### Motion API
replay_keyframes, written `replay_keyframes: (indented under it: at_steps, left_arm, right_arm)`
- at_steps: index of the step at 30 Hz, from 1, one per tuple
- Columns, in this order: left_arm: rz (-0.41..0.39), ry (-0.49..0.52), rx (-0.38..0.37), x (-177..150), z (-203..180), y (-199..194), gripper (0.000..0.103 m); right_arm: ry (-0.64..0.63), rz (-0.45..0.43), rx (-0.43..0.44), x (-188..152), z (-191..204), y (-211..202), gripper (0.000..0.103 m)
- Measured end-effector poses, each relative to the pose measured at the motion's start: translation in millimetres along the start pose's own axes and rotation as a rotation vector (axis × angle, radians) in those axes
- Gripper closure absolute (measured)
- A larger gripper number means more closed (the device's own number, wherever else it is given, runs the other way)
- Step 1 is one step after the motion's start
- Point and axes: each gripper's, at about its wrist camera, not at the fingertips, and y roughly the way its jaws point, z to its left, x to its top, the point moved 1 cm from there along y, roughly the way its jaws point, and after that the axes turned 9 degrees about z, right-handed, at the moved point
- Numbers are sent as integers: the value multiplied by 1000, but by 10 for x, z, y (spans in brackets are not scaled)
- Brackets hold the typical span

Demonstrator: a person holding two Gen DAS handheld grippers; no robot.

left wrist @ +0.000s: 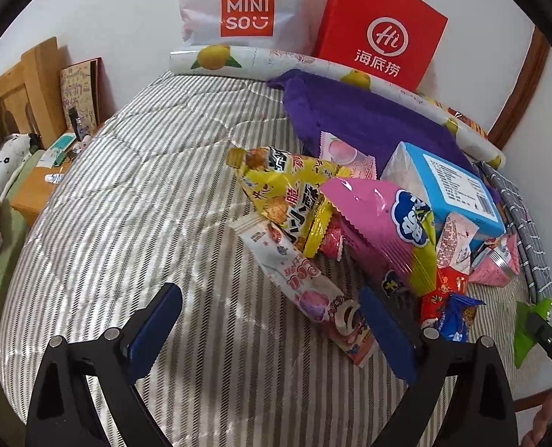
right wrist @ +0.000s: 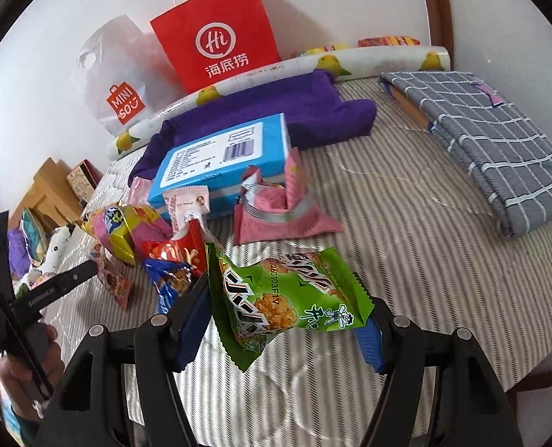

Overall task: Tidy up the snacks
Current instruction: 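Grasp the white-and-pink candy stick with the left tool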

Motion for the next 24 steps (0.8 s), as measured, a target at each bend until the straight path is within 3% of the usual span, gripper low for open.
replay_keyframes:
  at_steps: [2,8,11,14,16,20,21,24]
  left_arm:
    - [15,-15,-4,23,4,61,7]
    - [46,-52,-36,72,-20,185,23]
    - [50,-47,-14,85,-64,208,26]
    - [57,-43,10,104,-87,212,41]
    - [64,-49,10,108,-77,198,57]
    - [81,-68,-18,95,-18,157,68]
    - [83,-72,-20,82,-6,145,81]
    - [99,-71,-25,41,24,107,84]
  right_arm:
    - [-4,-6,-17,-12,-42,-5,35]
    - [21,1,-21,-9,-183,47,35]
    - [21,-1,-24,7,-198,61,35]
    - [26,1,-21,26,-211,75,35]
    - [27,1,-20,26,-219,81,35]
    - [34,3,-18,34,-225,82,35]
    - [36,2,-18,38,-224,76,35]
    - [36,-5,-26,48,-211,35,36]
